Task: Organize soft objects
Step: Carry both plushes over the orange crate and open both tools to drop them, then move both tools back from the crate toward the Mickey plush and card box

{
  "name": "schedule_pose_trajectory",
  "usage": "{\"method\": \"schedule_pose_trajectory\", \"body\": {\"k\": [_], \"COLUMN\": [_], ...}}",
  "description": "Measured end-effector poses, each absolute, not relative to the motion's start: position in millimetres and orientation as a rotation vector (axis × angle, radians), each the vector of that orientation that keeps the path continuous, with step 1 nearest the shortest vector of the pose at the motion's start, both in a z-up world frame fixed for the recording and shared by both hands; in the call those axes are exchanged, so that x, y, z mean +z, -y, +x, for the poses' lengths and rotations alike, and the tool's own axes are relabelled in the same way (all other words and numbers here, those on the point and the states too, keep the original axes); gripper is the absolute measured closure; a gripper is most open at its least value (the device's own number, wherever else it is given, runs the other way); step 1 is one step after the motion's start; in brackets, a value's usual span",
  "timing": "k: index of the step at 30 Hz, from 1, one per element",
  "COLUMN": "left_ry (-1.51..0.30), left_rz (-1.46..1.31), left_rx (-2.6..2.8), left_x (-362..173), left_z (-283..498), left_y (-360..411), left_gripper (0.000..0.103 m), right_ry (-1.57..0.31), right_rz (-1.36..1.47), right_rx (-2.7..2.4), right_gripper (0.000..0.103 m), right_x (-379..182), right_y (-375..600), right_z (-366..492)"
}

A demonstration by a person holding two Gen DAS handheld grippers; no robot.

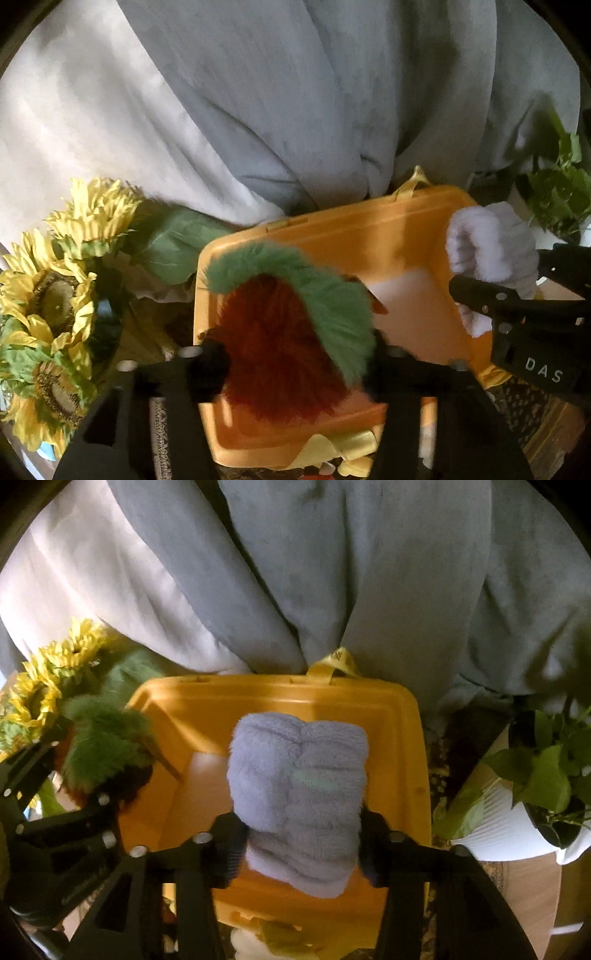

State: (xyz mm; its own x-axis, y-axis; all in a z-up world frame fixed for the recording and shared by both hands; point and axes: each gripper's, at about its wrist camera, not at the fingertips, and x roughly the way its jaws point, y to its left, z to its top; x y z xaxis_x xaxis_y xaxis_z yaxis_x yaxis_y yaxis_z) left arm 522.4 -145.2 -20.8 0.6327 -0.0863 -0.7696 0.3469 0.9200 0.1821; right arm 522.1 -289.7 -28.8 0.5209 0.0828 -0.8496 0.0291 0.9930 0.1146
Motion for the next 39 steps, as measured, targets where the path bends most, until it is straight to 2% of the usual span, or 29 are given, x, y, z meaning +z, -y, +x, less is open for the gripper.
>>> {"method": "schedule_pose_trajectory", "body": {"k": [1, 3, 6, 17, 20, 24, 39], "left_ry": [-0.854, -0.858, -0.857, -0.792, -0.759, -0.733, -0.743], "left_rz": [0.331, 0.34, 0.335, 0.263, 0.255, 0.24, 0.206], "left_rx": [-0.247, -0.222, -0.208, -0.193, -0.185, -0.182, -0.154], "left_x": [-22, -23, -24, 4, 13, 20, 12], "left_z": [523, 523, 520, 491, 475, 456, 390], "left_y": [146, 146, 143, 123, 118, 108, 74], "left_gripper": [0.027, 0.024, 0.018, 0.013, 0.012, 0.01, 0.008], "right_ry": [-1.03, -1.025, -1.005, -0.852, -0.807, -0.765, -0.753], "right_rz": [0.117, 0.106, 0.092, 0.131, 0.13, 0.121, 0.094], "right_rx": [0.027, -0.004, -0.023, -0.088, -0.096, -0.105, -0.056], "right_gripper": [0.031, 0.027, 0.027, 0.027, 0.019, 0.018, 0.018], "right_x": [-30, -30, -25, 14, 23, 33, 30], "right_y": [290, 292, 293, 301, 298, 290, 257], "right_z": [523, 523, 520, 484, 469, 449, 386]}}
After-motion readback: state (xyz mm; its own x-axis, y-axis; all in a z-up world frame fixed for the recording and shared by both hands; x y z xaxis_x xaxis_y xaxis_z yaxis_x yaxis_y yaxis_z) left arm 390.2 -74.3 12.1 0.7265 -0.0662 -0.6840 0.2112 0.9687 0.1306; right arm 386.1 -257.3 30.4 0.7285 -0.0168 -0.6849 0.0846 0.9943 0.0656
